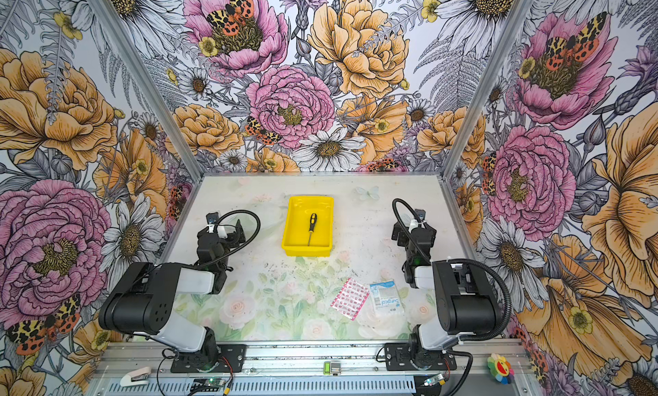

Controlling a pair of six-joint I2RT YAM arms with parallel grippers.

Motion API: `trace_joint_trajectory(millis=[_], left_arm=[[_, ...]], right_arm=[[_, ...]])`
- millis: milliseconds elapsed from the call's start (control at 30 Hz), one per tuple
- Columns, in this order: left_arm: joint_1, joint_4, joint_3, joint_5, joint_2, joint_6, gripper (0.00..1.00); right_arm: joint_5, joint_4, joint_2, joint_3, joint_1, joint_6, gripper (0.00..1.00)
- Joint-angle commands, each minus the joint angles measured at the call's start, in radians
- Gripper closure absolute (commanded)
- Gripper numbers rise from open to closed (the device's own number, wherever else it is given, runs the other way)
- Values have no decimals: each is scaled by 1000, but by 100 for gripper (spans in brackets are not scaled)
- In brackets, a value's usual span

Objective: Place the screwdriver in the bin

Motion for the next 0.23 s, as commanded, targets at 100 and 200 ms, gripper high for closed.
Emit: trace_joint_trajectory(millis=[100, 200], left_arm=[[19, -4, 23, 40, -1, -3, 1], [21, -3, 22, 40, -1, -4, 1]], right_arm=[[-5, 37, -1, -5, 6, -14, 1], [-5, 36, -1, -4, 6, -14, 1]])
